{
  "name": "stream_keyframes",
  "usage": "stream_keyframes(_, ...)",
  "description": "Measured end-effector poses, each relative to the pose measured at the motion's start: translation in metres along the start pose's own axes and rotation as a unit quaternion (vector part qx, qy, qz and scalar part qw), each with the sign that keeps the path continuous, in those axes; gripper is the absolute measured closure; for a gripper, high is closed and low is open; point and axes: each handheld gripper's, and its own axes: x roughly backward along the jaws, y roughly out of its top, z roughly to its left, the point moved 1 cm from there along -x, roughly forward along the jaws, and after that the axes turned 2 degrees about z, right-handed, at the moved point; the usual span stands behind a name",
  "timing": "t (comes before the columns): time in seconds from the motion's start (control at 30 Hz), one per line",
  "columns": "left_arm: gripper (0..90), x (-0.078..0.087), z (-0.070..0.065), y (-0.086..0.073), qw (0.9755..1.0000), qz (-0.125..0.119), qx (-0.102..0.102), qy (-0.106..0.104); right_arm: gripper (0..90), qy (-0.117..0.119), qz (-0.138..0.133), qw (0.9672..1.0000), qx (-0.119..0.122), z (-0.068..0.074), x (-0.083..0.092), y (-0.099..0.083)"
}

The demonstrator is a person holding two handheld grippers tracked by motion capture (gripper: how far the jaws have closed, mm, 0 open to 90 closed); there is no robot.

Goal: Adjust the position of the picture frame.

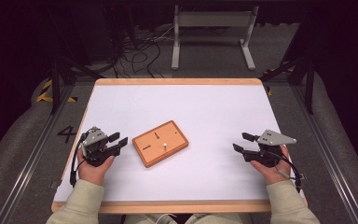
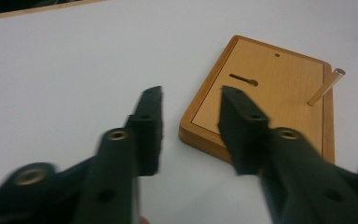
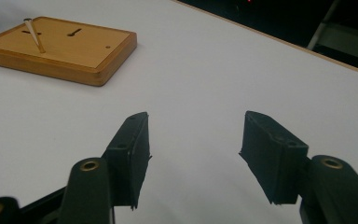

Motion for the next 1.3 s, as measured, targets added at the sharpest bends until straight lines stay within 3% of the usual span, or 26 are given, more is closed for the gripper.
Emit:
stream_keyframes(0.07, 89.7, -0.001, 0.0, 0.002, 0.9999, 0.013, 0.001, 0.0, 42.5, 0.0, 0.0, 1.0, -0.001, 0.0, 0.001, 0.0)
stream_keyframes(0.23, 89.9, -0.007, 0.002, 0.002, 0.9988, 0.048, 0.011, -0.002, 42.4, -0.003, 0.001, 1.0, -0.003, 0.0, 0.002, -0.001)
stream_keyframes(0.27, 90.0, -0.011, 0.002, 0.002, 0.9974, 0.07, 0.017, -0.007, 42.3, -0.004, 0.001, 1.0, -0.002, 0.0, 0.002, -0.001)
stream_keyframes(0.3, 89.9, -0.011, 0.002, 0.002, 0.9974, 0.07, 0.017, -0.007, 42.3, -0.004, 0.001, 1.0, -0.002, 0.0, 0.002, -0.001)
stream_keyframes(0.33, 89.9, -0.017, 0.001, 0.002, 0.9944, 0.101, 0.022, -0.018, 42.3, -0.004, 0.001, 1.0, -0.003, 0.0, 0.003, -0.001)
stream_keyframes(0.37, 89.9, -0.019, 0.0, 0.001, 0.9931, 0.113, 0.022, -0.023, 42.3, -0.003, 0.003, 1.0, -0.004, 0.0, 0.003, -0.002)
stream_keyframes(0.6, 89.9, -0.032, -0.002, 0.002, 0.9838, 0.174, 0.03, -0.034, 42.4, -0.002, 0.007, 1.0, -0.003, 0.001, 0.002, -0.003)
stream_keyframes(0.73, 89.9, -0.039, -0.002, 0.003, 0.9818, 0.184, 0.034, -0.03, 42.3, -0.002, 0.007, 1.0, -0.004, 0.0, 0.003, -0.003)
stream_keyframes(0.97, 90.0, -0.052, -0.002, 0.005, 0.9775, 0.209, 0.021, -0.014, 42.3, -0.005, 0.009, 0.9999, -0.005, 0.001, 0.005, -0.004)
stream_keyframes(1.13, 89.9, -0.058, 0.001, 0.008, 0.9774, 0.207, 0.035, -0.027, 42.2, -0.005, 0.009, 0.9999, -0.007, 0.001, 0.005, -0.005)
stream_keyframes(1.3, 90.0, -0.072, -0.001, 0.016, 0.9789, 0.201, 0.028, -0.021, 42.1, -0.005, 0.012, 0.9999, -0.006, 0.002, 0.005, -0.005)
